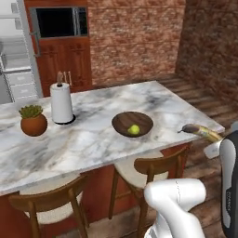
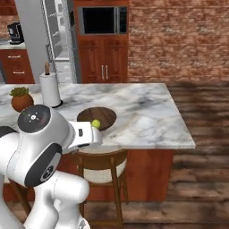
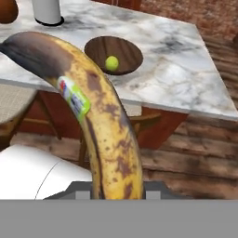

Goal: Retrieve the pear and banana from the fridge and place them into the bowl on the dining table.

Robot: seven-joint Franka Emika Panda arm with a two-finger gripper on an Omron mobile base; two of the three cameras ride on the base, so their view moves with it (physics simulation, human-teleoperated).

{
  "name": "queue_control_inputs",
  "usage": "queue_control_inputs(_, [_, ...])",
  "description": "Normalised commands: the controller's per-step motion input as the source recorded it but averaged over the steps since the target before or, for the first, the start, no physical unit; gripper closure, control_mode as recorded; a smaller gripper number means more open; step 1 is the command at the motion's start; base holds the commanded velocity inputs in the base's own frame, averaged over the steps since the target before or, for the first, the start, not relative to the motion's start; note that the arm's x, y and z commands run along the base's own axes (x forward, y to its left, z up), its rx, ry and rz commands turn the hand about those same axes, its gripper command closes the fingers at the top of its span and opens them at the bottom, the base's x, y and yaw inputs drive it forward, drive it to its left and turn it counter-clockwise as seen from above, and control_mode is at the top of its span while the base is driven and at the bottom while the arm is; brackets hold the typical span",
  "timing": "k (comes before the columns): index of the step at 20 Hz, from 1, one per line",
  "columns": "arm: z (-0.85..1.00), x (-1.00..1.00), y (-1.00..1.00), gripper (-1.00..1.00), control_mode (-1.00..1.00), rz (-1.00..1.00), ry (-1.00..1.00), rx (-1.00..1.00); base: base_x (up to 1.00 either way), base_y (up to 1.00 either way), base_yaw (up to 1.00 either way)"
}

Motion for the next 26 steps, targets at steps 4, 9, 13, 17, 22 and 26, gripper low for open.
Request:
queue_control_inputs(4, [0.0, 0.0, 0.0, 1.0, 1.0, 0.0, 0.0, 0.0, 1.0, -0.13, 0.69])
queue_control_inputs(9, [0.0, 0.0, 0.0, 1.0, 1.0, 0.0, 0.0, 0.0, 1.0, -0.21, 0.74])
queue_control_inputs(13, [0.0, 0.0, 0.0, 1.0, 1.0, 0.0, 0.0, 0.0, 1.0, -0.04, 0.55])
queue_control_inputs(17, [0.0, 0.0, 0.0, 1.0, 1.0, 0.0, 0.0, 0.0, 0.48, 0.0, 0.13])
queue_control_inputs(22, [0.0, 0.0, 0.0, 1.0, 1.0, 0.0, 0.0, 0.0, -0.04, 0.01, 0.0])
queue_control_inputs(26, [-0.22, 0.26, -0.06, 1.0, -1.0, 0.0, 0.04, 0.0, 0.0, 0.0, 0.0])
